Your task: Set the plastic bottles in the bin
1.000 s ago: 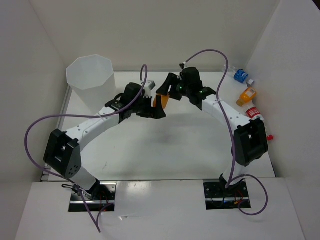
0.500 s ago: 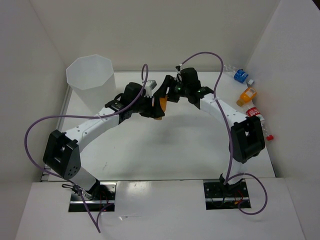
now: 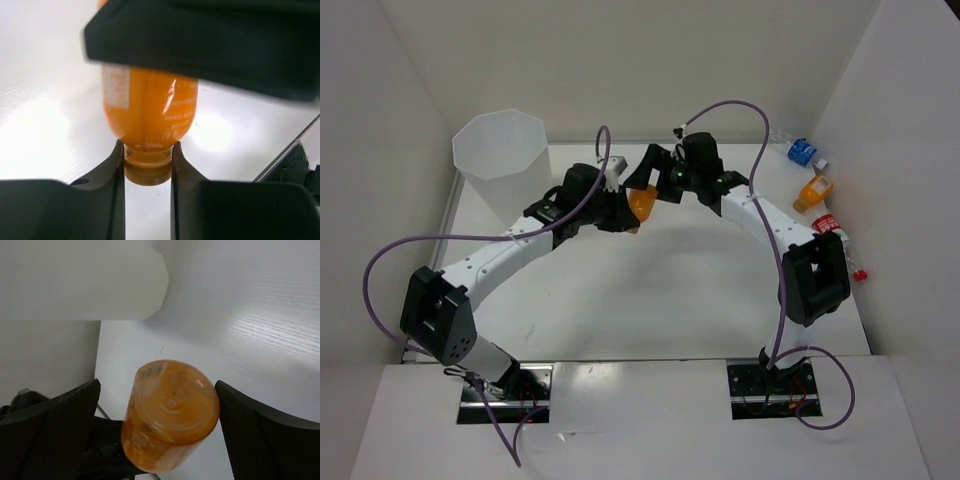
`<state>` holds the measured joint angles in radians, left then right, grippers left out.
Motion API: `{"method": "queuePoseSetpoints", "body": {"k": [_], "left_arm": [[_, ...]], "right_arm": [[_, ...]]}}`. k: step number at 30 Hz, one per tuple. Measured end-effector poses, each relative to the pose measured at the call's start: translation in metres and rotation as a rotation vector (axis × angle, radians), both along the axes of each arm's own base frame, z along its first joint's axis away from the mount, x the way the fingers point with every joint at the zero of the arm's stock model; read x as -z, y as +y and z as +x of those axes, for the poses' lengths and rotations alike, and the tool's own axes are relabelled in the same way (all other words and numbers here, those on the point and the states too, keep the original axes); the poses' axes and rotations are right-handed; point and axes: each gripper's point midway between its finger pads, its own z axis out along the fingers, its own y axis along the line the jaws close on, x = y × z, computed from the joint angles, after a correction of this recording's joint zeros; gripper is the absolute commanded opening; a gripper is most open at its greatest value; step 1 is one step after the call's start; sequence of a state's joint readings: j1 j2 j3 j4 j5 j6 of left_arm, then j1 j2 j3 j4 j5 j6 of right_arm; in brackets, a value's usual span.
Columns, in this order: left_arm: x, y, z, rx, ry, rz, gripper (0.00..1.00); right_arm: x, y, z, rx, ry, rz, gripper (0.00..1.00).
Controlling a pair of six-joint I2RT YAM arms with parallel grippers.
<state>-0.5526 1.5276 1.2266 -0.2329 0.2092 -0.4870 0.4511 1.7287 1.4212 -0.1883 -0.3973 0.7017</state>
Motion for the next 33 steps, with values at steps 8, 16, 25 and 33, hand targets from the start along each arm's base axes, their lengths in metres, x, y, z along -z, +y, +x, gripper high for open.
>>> {"method": "queuePoseSetpoints", "body": {"k": [8, 16, 25, 33], "left_arm": [[-0.055, 0.029, 0.001, -0.108, -0.131, 0.002, 0.13], [-0.124, 0.077, 0.017, -0.317, -0.29, 0.014, 0.1], [-0.225, 0.218, 0.036, -0.827, -0.499, 0.086, 0.19], [-0.193, 0.33, 0.091, -1.08, -0.396, 0.202, 0.47]], "right_arm": [[-0.03, -0.084, 0.04, 0.192, -0.063, 0.022, 0.97], [-0.08, -0.133, 0.043, 0.3, -0.198, 0.022, 0.93], [-0.054, -0.18, 0.048, 0.445, -0.158, -0.071, 0.96], [-0.027, -0.281, 0.05, 0.739, -0.121, -0.361, 0.99]]}}
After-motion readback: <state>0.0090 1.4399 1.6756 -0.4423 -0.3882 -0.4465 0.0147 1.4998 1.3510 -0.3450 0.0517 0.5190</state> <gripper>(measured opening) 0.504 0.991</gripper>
